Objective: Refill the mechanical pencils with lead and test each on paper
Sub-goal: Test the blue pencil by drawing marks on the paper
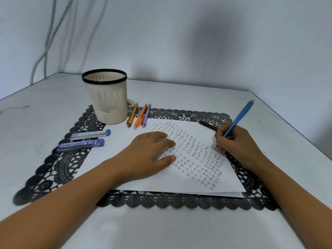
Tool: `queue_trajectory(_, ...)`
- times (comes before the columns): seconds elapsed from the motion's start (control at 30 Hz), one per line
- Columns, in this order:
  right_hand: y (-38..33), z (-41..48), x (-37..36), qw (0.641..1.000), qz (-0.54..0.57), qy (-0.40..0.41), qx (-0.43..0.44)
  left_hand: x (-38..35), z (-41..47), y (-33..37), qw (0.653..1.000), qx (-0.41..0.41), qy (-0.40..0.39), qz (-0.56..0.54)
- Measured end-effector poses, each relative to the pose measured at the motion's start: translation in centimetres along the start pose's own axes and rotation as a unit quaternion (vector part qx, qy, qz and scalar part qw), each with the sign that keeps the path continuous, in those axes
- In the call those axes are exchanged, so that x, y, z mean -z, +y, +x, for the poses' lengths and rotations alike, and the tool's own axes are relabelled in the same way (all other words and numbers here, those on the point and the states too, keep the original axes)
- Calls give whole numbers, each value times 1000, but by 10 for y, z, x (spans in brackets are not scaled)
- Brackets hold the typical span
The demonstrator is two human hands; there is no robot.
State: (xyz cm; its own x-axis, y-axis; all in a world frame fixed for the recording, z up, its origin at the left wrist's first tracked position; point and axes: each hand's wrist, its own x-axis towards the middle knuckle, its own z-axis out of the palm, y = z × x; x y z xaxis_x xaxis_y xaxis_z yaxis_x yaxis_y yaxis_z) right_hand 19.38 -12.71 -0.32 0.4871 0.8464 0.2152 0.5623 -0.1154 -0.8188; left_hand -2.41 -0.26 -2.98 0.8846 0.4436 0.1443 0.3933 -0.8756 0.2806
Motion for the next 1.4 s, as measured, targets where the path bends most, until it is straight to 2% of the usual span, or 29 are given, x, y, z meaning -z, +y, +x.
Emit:
queue_trajectory(0.23, -4, -3, 1, 999, 43, -18, -4, 1, 1, 0, 1000, 1, -6, 5)
queue_trajectory(0.43, 0, -1, 0, 1000, 28, 12, -7, 1, -1, 1, 1000, 0, -6, 7)
queue_trajectory(0.63, 3, 0, 2, 999, 44, -14, -8, 1, 0, 2, 1000, 1, -7, 9)
queue_trajectory(0.8, 8, 0, 4, 993, 108, 51, 2, 2, -1, 2, 1000, 4, -11, 5)
queue_trajectory(1.07, 4, -3, 2, 996, 85, 14, -8, 4, -1, 4, 1000, 6, -16, 1)
queue_trajectory(1.4, 4, -2, 2, 998, 53, 14, -15, 2, 0, 3, 1000, 6, -16, 7)
